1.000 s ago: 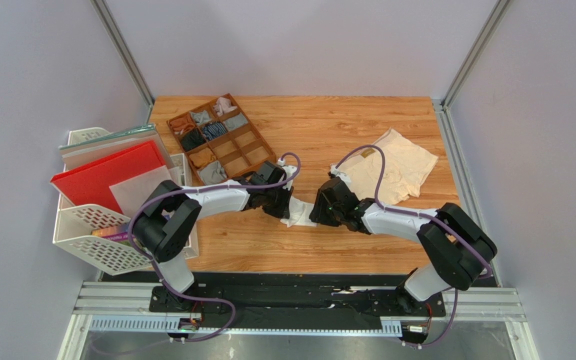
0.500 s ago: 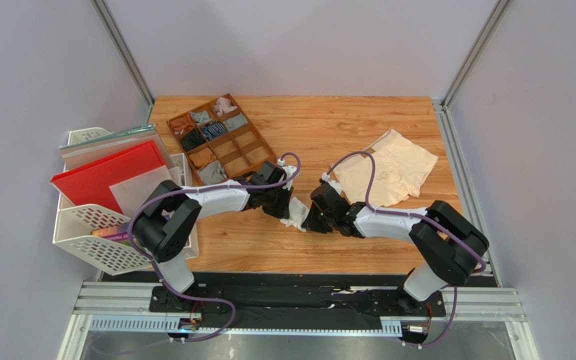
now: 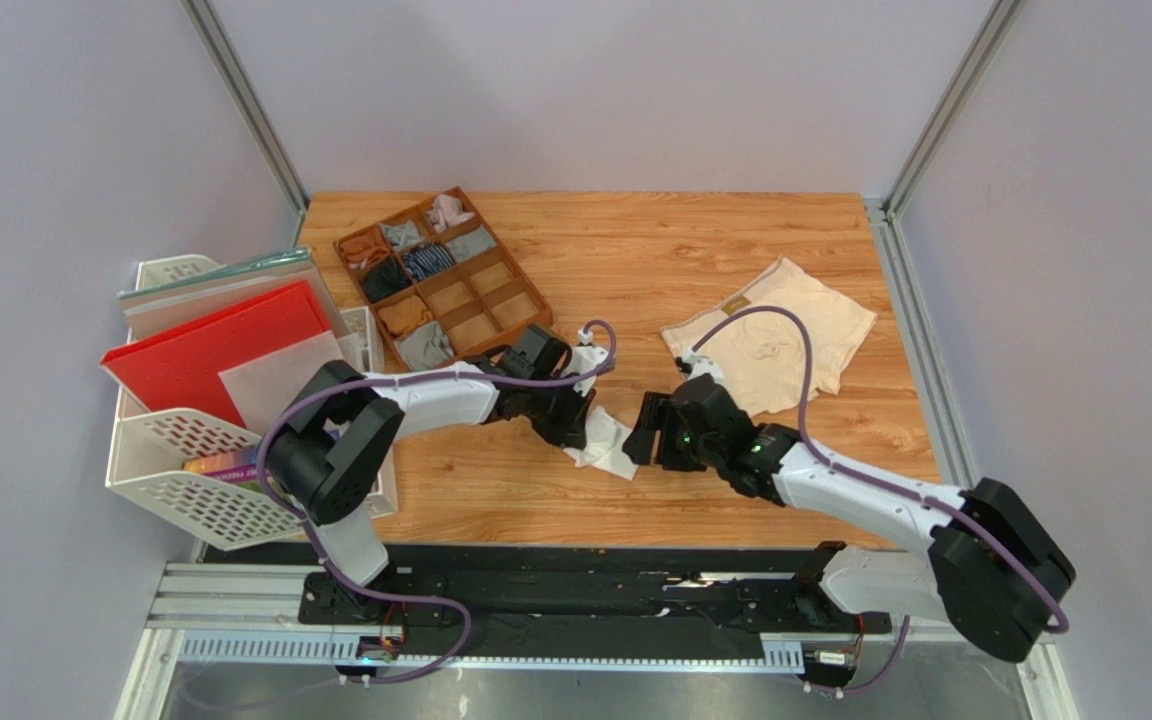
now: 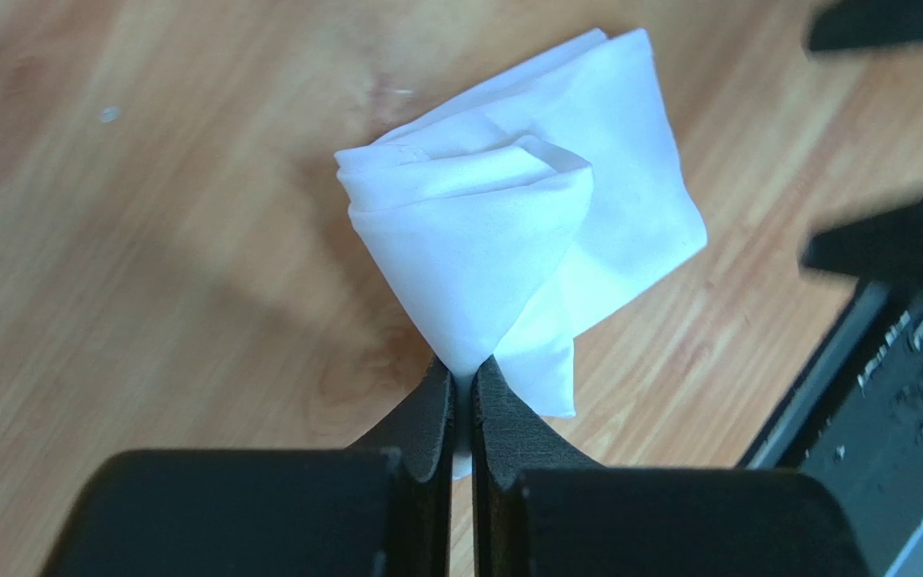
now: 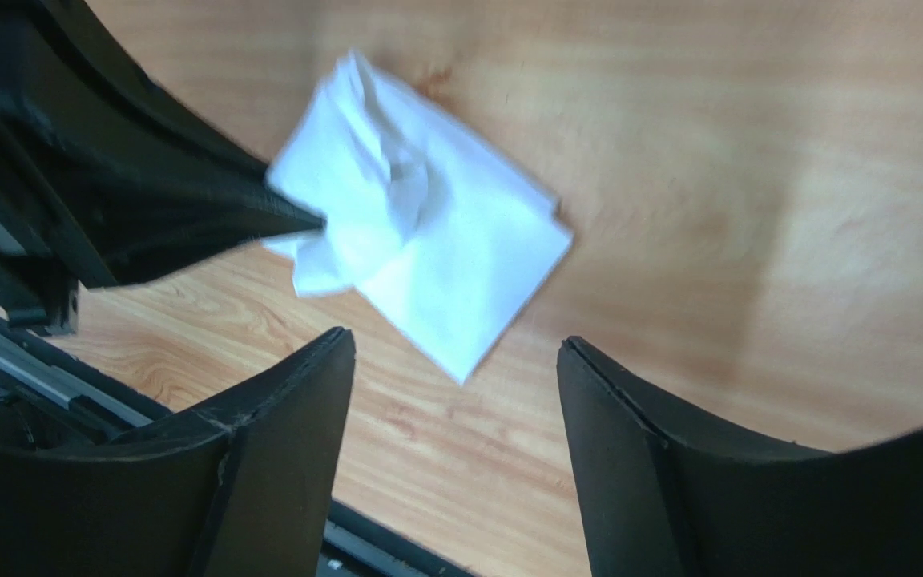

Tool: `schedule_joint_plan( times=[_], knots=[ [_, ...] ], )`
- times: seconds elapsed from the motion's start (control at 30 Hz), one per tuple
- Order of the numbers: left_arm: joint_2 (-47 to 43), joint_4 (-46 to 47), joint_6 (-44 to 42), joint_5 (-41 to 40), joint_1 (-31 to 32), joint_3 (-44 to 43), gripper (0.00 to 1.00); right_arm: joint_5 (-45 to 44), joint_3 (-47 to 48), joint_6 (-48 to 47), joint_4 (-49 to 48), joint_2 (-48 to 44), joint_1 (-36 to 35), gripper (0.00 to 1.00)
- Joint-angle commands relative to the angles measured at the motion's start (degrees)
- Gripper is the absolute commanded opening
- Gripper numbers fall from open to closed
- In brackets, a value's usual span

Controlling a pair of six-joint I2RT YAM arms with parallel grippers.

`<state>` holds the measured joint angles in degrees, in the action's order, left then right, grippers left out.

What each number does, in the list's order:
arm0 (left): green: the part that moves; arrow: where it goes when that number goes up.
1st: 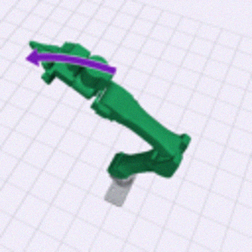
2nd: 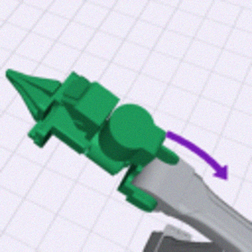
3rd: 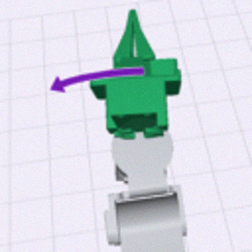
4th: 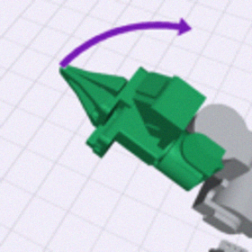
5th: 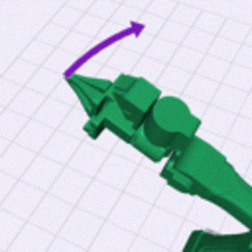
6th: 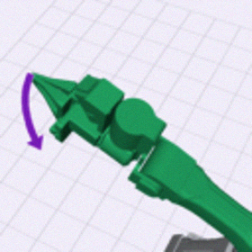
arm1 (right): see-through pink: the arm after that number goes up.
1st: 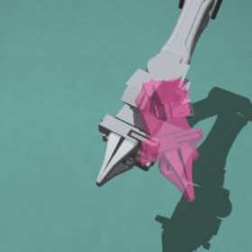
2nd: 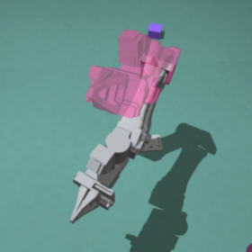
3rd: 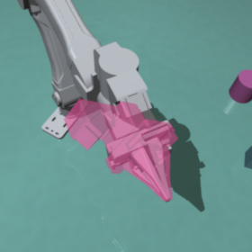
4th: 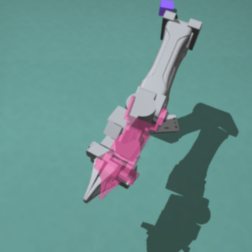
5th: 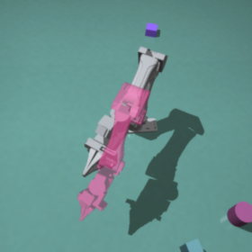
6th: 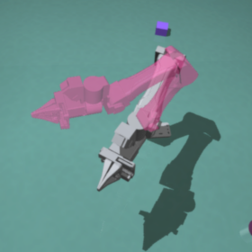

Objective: Roll the underwear
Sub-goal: Roll the underwear at the center of the board.

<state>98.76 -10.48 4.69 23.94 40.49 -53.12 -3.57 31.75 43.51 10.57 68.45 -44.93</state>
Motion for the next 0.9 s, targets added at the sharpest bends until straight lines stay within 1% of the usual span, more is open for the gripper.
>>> schedule_joint_plan(
  times=[0.0, 0.03, 0.07, 0.13, 0.23, 0.27, 0.3, 0.37, 0.43, 0.47, 0.53, 0.6, 0.73, 0.87],
  knots=[
    [-2.4, 0.2, -9.6, 12.2, 0.1, 0.8, 0.00, 7.7, -4.0, -11.0, -9.5, -3.2, 5.7, 0.68],
    [-2.7, 0.0, -11.9, 16.0, 0.1, 1.0, 0.00, 8.8, -4.1, -13.3, -9.9, -3.6, 6.2, 0.67],
    [-3.0, -0.2, -12.7, 17.8, 0.1, 1.4, 0.00, 9.9, -4.0, -14.8, -10.0, -3.4, 6.5, 0.67],
    [-3.3, -0.5, -14.5, 22.5, 0.1, 1.3, 0.00, 12.3, -4.3, -17.7, -13.5, -2.9, 6.5, 0.67],
    [-2.3, -1.6, -16.0, 26.7, 0.1, 0.7, 0.00, 17.4, -5.6, -19.9, -19.3, -1.3, 6.9, 0.67],
    [-1.7, -2.6, -16.3, 27.1, 0.1, 0.5, 0.00, 19.1, -6.6, -20.2, -22.7, -0.1, 7.4, 0.67],
    [-1.4, -3.2, -16.6, 27.2, 0.1, 0.2, 0.00, 20.5, -7.4, -20.2, -24.8, 0.5, 7.6, 0.67],
    [-0.9, -3.9, -16.2, 24.5, 0.1, -0.5, 0.00, 24.3, -8.6, -20.0, -30.7, 1.9, 8.7, 0.68],
    [-0.1, -4.4, -15.6, 22.0, 0.0, -1.0, 0.00, 27.6, -9.6, -19.7, -34.5, 3.3, 9.5, 0.68],
    [0.6, -3.4, -14.3, 20.6, 0.0, -1.1, 0.00, 28.3, -8.8, -20.5, -35.1, 5.8, 9.5, 0.69],
    [0.5, -2.4, -12.8, 17.6, 0.1, -1.0, 0.00, 29.0, -7.4, -21.2, -34.7, 7.6, 9.5, 0.69],
    [0.5, -2.4, -12.9, 16.5, 0.0, -1.0, 0.00, 29.8, -5.9, -22.1, -34.5, 10.4, 9.5, 0.69],
    [1.2, -1.8, -12.4, 15.1, 0.0, -1.1, 0.00, 30.9, -4.6, -22.8, -35.0, 14.9, 9.6, 0.68],
    [1.4, -1.8, -12.7, 14.8, 0.0, -1.2, 0.00, 31.9, -5.1, -22.7, -37.8, 17.1, 9.6, 0.67]
  ],
)
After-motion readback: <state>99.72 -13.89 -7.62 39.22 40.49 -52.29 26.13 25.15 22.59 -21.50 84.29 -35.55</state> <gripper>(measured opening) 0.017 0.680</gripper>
